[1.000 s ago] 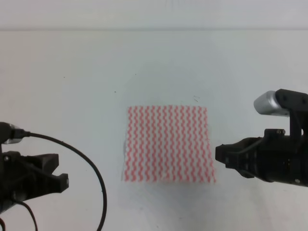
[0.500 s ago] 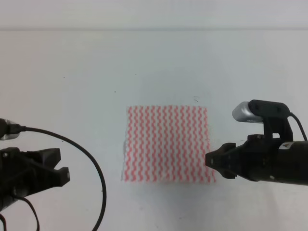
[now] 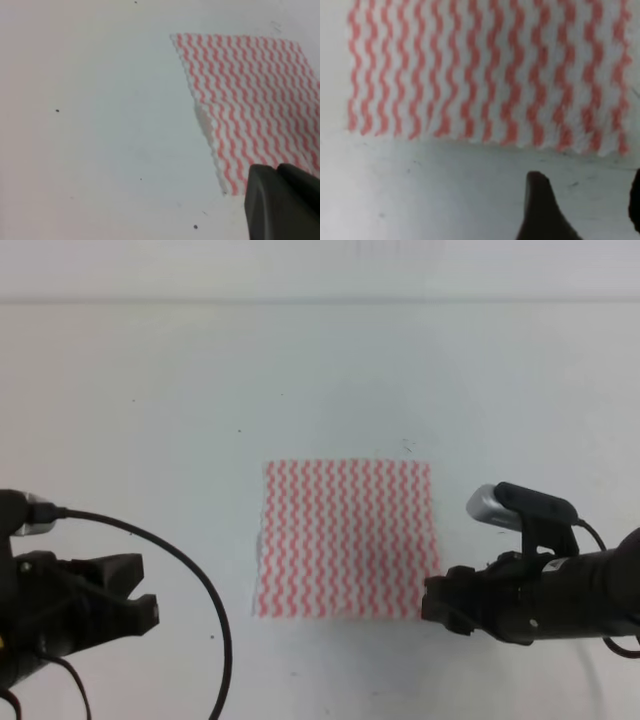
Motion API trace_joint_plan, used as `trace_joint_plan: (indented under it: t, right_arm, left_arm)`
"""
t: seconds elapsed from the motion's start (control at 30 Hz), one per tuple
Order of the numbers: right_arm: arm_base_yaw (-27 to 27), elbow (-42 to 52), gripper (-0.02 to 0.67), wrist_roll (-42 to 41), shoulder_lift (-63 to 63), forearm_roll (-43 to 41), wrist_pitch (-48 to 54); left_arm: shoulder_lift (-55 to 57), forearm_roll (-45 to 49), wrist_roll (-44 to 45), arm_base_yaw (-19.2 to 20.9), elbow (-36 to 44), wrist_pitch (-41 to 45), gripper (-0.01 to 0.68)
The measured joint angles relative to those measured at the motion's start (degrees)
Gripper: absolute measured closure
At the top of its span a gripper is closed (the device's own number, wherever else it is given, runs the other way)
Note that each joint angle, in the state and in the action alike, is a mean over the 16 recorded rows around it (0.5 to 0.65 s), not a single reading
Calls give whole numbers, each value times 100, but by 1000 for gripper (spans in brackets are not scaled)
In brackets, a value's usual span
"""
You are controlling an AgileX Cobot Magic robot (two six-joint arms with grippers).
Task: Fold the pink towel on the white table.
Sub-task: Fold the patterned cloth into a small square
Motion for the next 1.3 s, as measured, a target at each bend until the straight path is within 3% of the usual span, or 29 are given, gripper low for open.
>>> trace_joint_plan:
  t: [0.87,1.3]
  right_arm:
    - [-15,-181,305,50,760,100,-202]
    - [-12,-417,341,36,1074,155,-68]
  left_arm:
    - [-29,-18,135,-40,15,-61,677]
    - [-18,-15,156,-39,12,-50,678]
